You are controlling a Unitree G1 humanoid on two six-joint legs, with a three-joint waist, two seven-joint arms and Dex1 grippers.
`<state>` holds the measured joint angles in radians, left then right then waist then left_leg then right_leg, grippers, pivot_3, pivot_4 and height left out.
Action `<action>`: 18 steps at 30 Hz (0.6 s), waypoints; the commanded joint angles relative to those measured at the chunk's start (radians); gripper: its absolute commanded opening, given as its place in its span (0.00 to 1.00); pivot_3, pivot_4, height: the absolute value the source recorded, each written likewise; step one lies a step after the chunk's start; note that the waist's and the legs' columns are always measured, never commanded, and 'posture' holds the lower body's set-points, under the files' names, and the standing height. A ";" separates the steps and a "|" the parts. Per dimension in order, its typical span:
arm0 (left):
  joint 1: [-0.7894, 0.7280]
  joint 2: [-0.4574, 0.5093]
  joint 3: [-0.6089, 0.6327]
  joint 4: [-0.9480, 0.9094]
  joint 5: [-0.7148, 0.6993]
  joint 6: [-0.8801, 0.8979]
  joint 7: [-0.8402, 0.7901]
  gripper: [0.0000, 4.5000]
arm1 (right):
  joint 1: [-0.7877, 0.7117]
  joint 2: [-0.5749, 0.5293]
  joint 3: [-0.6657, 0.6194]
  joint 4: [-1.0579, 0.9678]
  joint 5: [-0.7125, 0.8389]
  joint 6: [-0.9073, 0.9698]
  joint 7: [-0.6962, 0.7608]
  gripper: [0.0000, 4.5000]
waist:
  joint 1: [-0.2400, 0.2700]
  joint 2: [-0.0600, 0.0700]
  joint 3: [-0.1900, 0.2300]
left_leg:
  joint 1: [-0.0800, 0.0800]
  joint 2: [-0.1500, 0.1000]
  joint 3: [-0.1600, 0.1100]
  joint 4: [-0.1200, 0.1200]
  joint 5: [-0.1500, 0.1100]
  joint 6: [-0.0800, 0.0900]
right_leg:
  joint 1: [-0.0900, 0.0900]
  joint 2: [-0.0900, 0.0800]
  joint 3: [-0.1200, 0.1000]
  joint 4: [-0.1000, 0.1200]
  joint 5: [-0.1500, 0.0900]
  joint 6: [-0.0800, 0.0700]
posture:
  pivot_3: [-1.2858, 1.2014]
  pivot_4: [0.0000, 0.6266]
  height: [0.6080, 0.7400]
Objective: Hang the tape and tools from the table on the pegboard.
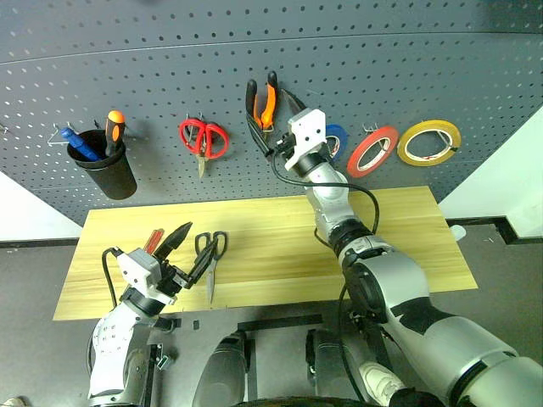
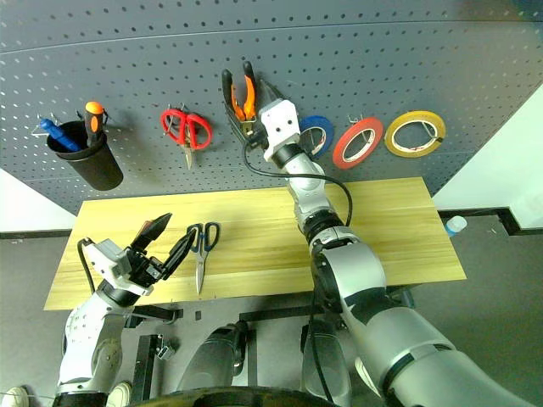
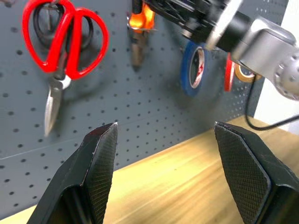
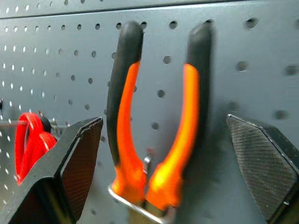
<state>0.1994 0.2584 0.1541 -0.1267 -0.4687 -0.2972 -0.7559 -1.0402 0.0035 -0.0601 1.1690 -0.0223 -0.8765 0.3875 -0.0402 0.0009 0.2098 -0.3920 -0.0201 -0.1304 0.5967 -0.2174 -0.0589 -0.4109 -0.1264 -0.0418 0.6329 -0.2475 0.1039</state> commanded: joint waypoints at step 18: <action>-0.007 -0.030 0.083 0.086 -0.066 -0.114 -0.052 0.76 | 0.667 -0.377 0.209 -1.009 0.184 0.280 0.412 0.99 | 0.031 -0.007 -0.026 | 0.002 0.002 0.004 0.001 0.002 -0.003 | 0.003 0.001 0.001 -0.003 0.002 -0.002 | 0.52 0.14 1.00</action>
<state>0.1784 0.2320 0.2231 -0.0493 -0.5481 -0.3858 -0.8134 -0.4094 -0.3337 0.1434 0.2297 0.1384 -0.6470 0.7597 -0.0092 -0.0059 0.1842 -0.3902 -0.0185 -0.1263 0.5979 -0.2156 -0.0623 -0.4070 -0.1252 -0.0403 0.6291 -0.2456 0.1020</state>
